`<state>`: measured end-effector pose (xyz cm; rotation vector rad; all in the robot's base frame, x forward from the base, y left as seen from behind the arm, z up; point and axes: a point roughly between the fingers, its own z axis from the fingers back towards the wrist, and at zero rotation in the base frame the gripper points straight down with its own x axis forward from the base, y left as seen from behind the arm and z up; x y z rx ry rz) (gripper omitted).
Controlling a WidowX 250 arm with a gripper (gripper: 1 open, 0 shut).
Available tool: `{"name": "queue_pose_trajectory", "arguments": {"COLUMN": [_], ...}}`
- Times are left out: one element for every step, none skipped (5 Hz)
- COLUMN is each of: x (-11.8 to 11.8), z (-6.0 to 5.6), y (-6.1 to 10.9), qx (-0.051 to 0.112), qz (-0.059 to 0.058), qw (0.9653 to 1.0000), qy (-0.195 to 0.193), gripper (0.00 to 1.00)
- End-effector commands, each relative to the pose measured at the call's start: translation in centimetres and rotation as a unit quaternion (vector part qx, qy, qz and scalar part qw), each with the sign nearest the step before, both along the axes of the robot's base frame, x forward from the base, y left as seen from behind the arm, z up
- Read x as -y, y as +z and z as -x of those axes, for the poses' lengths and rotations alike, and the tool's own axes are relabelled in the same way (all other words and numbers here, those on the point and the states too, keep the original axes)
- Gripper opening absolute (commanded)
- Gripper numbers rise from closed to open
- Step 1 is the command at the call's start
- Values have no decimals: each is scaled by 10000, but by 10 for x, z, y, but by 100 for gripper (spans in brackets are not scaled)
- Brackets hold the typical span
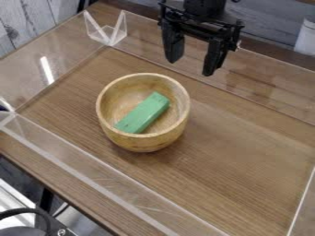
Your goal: Remove the green block from inside the brown bowl and put it on the table
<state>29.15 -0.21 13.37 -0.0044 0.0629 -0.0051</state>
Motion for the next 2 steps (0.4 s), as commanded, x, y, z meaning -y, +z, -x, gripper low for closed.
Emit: {"name": "queue_pose_trajectory", "arguments": {"x": [-2, -10], "z": [6, 22], "y": [-8, -18], "qx": [-131, -255], "qz": [-30, -44], "qw": [9999, 9994], "qy": [-69, -237], "gripper": [100, 100]}}
